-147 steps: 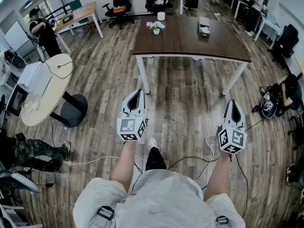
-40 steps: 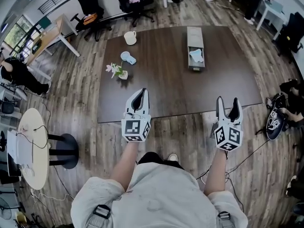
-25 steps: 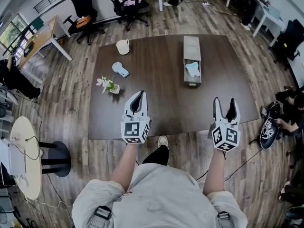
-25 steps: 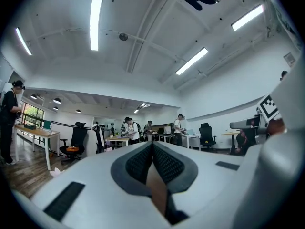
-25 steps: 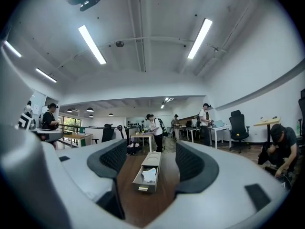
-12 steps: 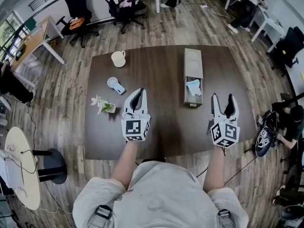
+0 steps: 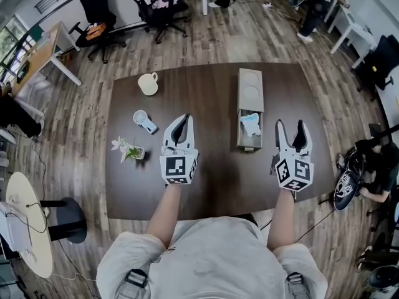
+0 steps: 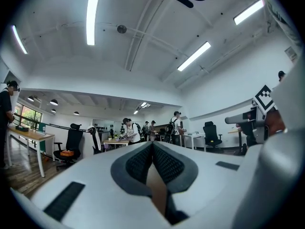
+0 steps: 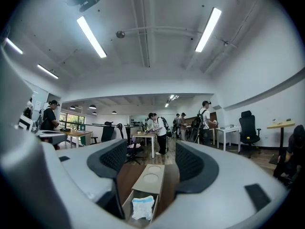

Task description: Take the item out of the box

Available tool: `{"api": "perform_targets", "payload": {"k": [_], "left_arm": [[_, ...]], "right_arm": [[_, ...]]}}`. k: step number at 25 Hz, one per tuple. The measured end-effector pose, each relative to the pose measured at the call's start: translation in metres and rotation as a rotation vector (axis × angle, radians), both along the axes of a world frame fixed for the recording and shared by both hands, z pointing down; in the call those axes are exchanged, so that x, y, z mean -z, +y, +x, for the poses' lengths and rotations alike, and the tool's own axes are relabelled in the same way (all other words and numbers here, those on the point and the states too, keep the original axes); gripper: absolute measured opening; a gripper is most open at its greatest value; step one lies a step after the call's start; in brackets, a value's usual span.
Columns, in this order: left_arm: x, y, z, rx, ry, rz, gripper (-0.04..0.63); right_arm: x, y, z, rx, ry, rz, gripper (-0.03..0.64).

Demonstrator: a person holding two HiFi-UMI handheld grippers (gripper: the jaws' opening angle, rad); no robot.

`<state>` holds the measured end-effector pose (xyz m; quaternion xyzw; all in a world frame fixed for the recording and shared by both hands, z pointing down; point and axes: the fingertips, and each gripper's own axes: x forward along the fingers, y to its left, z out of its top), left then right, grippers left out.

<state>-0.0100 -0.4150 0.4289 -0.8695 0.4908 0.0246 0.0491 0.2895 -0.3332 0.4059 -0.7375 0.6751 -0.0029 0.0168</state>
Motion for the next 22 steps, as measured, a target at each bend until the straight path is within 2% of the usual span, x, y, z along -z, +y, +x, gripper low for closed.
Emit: {"api": "perform_targets", "payload": {"k": [10,22], "left_arm": [[0.004,-0.011,0.038,0.12,-0.002,-0.004,0.003],[-0.001,-0.02,0.053,0.16,-0.023,-0.015,0.003]], "right_arm": [[0.001,-0.045,0.052,0.114,-0.006,-0.005,0.316],[-0.01,-0.073,0.062,0.17,-0.019,-0.027,0.313]]}}
